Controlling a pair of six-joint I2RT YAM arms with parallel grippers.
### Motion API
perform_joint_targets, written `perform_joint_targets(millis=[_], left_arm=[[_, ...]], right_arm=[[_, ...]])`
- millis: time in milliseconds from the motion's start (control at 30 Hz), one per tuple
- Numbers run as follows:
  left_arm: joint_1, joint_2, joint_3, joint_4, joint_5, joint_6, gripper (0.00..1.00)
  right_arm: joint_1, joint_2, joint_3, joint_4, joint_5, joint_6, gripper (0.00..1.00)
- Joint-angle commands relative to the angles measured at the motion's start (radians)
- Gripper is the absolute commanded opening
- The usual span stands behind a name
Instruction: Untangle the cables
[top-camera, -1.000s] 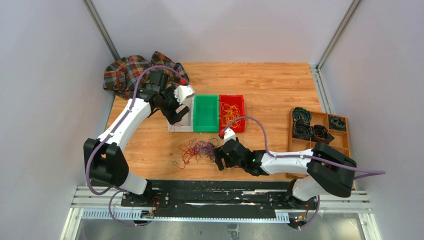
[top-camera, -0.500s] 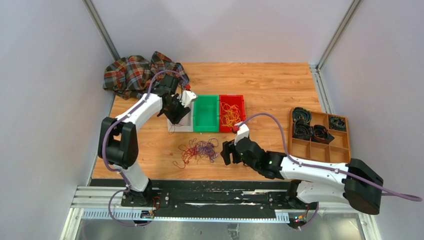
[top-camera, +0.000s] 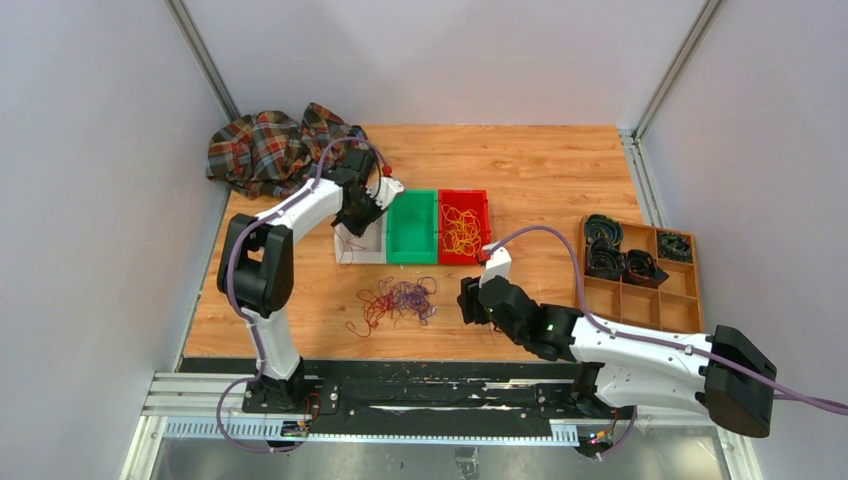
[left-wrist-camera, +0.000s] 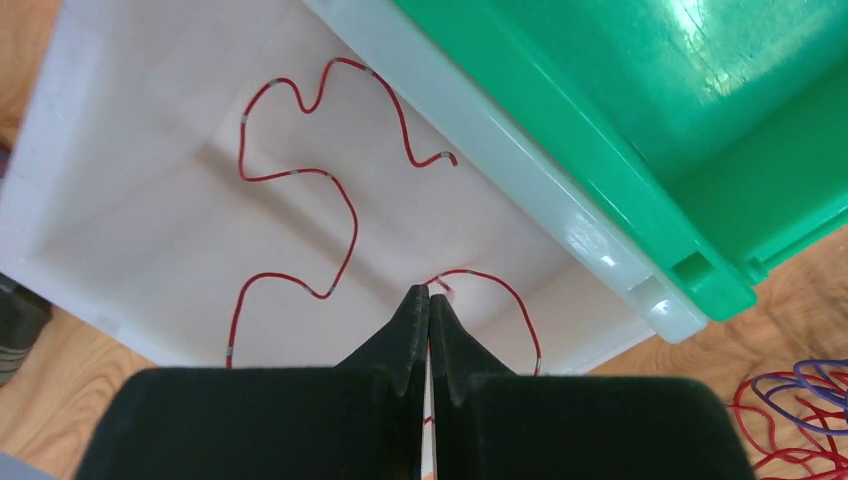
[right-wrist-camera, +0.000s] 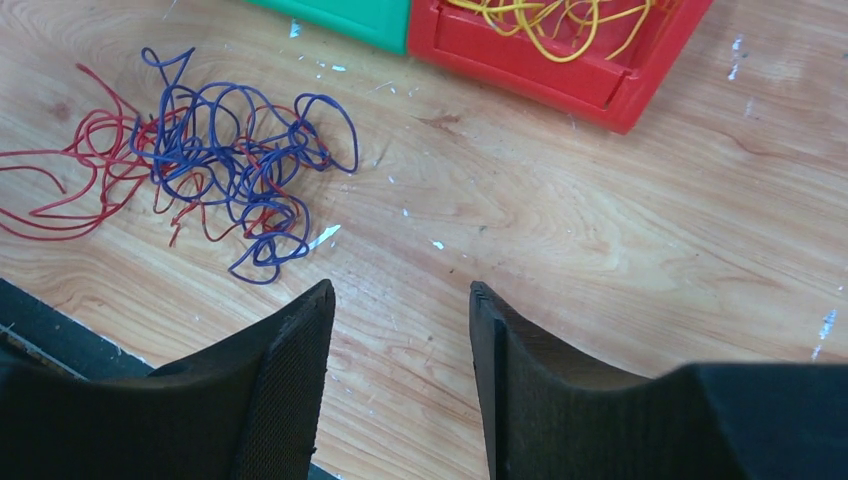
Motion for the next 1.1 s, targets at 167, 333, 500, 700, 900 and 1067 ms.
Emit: perform_joint_targets(millis=[167, 333, 500, 700, 900, 1067], left_arm=[[-0.029, 0.005, 0.149, -0.024, 0.001, -0.014, 0.01], [-0.027, -0.065, 0.178, -0.108, -0.015, 0.022, 0.49], [-0.027, -0.201, 0.115, -0.169, -0.015, 0.087, 0.94], [-0.027, -0.303, 0.026, -0.262, 0.016, 0.191, 1.0], [-0.027, -0.315, -0.08, -0.265, -0.009, 0.262, 0.85], [-0.028, -0.265, -0.069, -0.263, -0.004, 0.29, 0.73]], right_arm=[[0.013, -0.017, 0.0, -0.015, 0.1, -0.019, 0.49], [0.013, 0.002, 0.02, -0.024, 0.101, -0.034, 0.51], [0.013, 0.004, 0.029, -0.026, 0.1, -0.036, 0.56], [0.013, 0.007, 0.04, -0.037, 0.099, -0.038, 0.69], [0.013, 0.002, 0.053, -0.048, 0.108, -0.038, 0.76], [0.013, -0.004, 0.07, -0.085, 0.115, -0.029, 0.75]])
